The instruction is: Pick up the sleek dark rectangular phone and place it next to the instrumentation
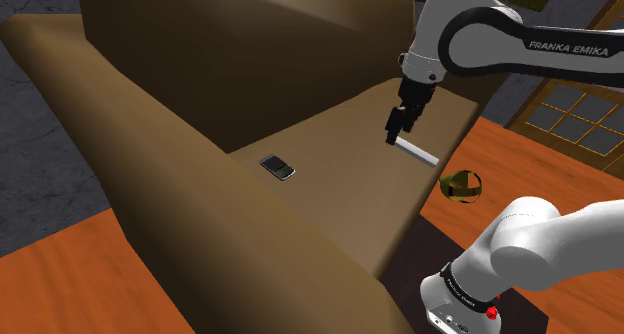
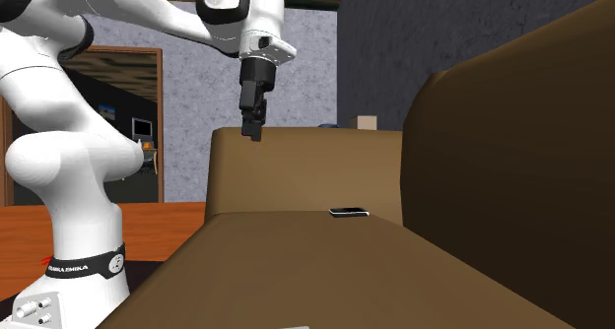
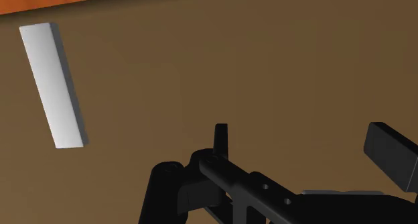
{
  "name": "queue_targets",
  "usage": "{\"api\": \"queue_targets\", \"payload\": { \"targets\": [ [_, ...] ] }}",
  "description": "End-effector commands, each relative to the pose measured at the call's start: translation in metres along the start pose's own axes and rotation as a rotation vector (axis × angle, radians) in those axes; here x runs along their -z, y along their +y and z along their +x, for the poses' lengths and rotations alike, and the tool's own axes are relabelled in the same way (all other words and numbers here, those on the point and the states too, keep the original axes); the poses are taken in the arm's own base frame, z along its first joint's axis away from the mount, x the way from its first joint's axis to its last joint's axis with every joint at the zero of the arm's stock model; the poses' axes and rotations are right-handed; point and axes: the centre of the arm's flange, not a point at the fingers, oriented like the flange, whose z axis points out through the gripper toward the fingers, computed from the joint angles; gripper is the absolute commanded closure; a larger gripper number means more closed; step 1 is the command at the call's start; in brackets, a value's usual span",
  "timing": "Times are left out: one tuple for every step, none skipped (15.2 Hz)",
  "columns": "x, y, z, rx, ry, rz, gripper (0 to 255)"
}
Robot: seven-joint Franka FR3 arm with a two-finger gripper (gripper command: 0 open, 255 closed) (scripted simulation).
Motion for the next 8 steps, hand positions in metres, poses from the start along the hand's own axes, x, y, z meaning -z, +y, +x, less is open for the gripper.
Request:
{"api": "queue_targets", "payload": {
  "targets": [
    [-0.008,-0.014,0.021,0.018,0.008,0.007,0],
    [-0.013,-0.019,0.031,0.027,0.011,0.011,0],
    [-0.019,-0.025,0.041,0.036,0.014,0.014,0],
    [-0.024,-0.03,0.051,0.045,0.017,0.018,0],
    [-0.03,-0.036,0.06,0.054,0.019,0.021,0],
    [-0.035,-0.042,0.07,0.063,0.022,0.025,0],
    [-0.04,-0.048,0.08,0.072,0.025,0.028,0],
    [-0.045,-0.054,0.09,0.081,0.028,0.032,0]
  ]
}}
